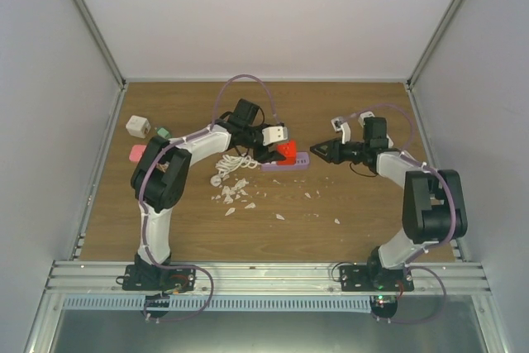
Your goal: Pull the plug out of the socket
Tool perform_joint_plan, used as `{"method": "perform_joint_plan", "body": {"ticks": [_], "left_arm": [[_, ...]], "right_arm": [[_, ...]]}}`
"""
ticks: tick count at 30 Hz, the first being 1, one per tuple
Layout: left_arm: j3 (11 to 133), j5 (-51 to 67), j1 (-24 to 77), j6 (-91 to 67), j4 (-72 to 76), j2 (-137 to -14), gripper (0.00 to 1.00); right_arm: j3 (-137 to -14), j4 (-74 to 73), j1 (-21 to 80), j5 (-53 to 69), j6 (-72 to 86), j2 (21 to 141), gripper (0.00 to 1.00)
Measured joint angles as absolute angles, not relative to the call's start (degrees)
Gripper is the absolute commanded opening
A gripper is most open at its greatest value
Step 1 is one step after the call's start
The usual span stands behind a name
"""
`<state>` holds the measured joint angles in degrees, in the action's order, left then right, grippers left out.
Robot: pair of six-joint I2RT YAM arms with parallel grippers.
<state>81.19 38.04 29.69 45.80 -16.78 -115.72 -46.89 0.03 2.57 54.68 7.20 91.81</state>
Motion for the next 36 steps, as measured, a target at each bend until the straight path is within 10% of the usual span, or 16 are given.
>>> {"method": "perform_joint_plan", "body": {"ticks": [13,36], "left_arm": [[83.68,36.45,32.38,40.45,-12.82,-118.39,0.38],[84.73,36.29,32.53,39.48,-12.91,-119.07,0.37]], "right_arm": [[-49.08,1.3,2.57,55.81,15.49,100.66,0.05],[-53.8,1.19,4.64,57.43,18.59,111.04,0.01]]}}
